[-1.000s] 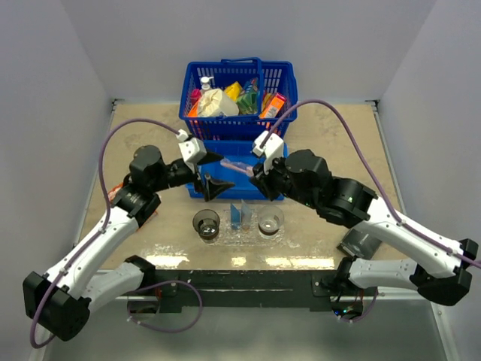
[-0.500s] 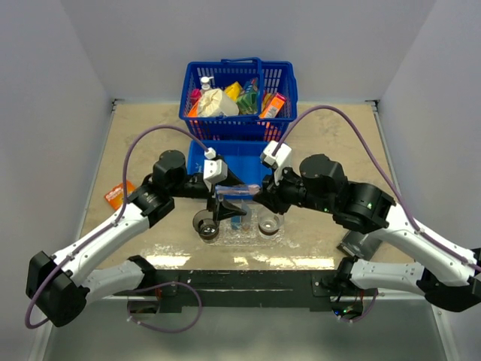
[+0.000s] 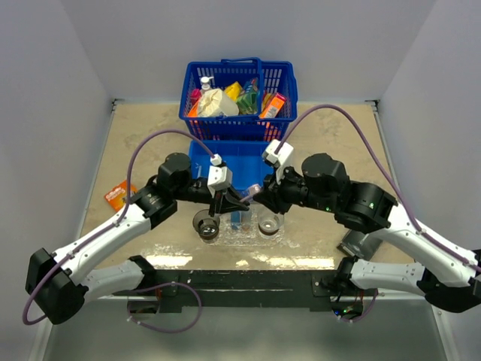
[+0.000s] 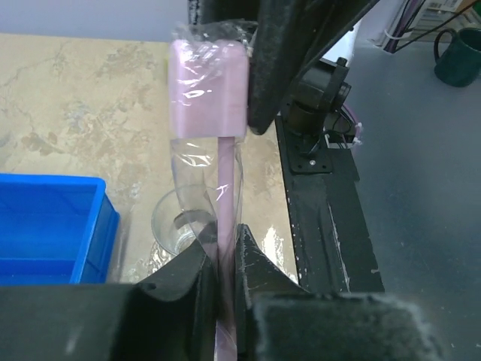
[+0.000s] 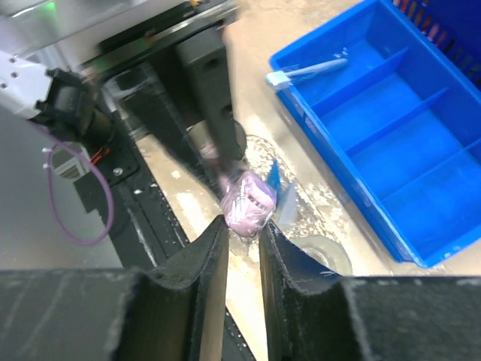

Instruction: Prepare toiletry sets of a toothbrush and toothpaste on the tray

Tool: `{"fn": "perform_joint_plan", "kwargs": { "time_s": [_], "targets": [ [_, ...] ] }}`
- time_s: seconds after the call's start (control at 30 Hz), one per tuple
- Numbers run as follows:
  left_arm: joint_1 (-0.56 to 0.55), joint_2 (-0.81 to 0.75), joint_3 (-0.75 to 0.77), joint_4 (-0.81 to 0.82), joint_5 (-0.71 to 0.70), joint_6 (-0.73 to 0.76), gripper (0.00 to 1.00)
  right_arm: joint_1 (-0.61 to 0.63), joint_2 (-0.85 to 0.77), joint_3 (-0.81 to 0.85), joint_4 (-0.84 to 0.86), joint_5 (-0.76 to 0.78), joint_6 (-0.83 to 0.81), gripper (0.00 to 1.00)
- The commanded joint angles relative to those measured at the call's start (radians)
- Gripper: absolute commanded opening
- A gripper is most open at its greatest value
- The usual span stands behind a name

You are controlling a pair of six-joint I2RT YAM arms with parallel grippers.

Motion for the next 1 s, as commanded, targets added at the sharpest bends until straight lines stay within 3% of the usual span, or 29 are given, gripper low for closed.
{"fn": "perform_joint_plan", "kwargs": {
  "time_s": [0.0,0.03,0.13,0.23,0.5,0.97],
  "targets": [
    [-0.017,-0.015,0.041,0.018,-0.011,0.032,0.07,-0.003,-0.029,0.046,0.02,0.034,0.036,0.29],
    [-0.02,-0.017,0.039,0.018,-0.021,0.037,0.01,-0.005,-0.031,0.046,0.022,0.038,0.05,0.4],
    [-0.026,-0.024,0.039,0.015,-0.077,0.044,0.0,-0.003,-0.046,0.057,0.022,0.074,0.092,0.58],
    [-0.034,-0.04,0.029,0.021,-0.208,0.043,0.0,-0.003,-0.054,0.072,0.025,0.113,0.15,0.67],
    [-0.054,-0.066,0.013,0.04,-0.337,0.043,0.0,-0.002,-0.035,0.042,0.089,0.214,0.279,0.67],
    [-0.074,-0.075,0.013,0.024,-0.372,0.06,0.0,-0.003,0.064,0.036,0.166,0.265,0.3,0.56]
  ]
}}
